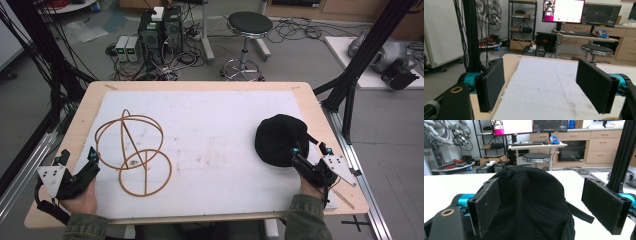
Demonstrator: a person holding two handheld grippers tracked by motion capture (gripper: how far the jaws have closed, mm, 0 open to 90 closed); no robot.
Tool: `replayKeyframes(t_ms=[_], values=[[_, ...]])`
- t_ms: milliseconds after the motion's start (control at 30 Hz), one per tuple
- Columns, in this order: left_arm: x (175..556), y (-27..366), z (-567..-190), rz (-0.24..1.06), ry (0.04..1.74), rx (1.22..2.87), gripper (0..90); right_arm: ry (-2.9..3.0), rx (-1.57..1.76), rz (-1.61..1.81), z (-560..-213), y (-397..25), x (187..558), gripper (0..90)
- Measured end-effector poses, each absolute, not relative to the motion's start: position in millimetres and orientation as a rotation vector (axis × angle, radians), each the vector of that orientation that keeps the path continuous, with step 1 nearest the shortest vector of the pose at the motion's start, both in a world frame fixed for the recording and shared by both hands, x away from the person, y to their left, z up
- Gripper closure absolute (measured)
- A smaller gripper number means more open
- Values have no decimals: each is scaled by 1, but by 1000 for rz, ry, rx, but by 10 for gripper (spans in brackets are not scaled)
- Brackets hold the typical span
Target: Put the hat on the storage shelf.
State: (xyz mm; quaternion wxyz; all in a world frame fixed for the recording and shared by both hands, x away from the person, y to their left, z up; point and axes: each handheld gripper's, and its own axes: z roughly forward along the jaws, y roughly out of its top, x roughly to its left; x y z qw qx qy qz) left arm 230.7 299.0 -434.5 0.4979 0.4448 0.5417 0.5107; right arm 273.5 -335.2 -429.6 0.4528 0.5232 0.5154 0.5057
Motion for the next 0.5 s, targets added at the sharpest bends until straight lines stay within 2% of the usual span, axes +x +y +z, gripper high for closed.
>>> replayKeyframes(t_ms=[500], values=[[231,300,-435,1232,1316,1079,233,1272,1294,1256,-430,-335,273,151]])
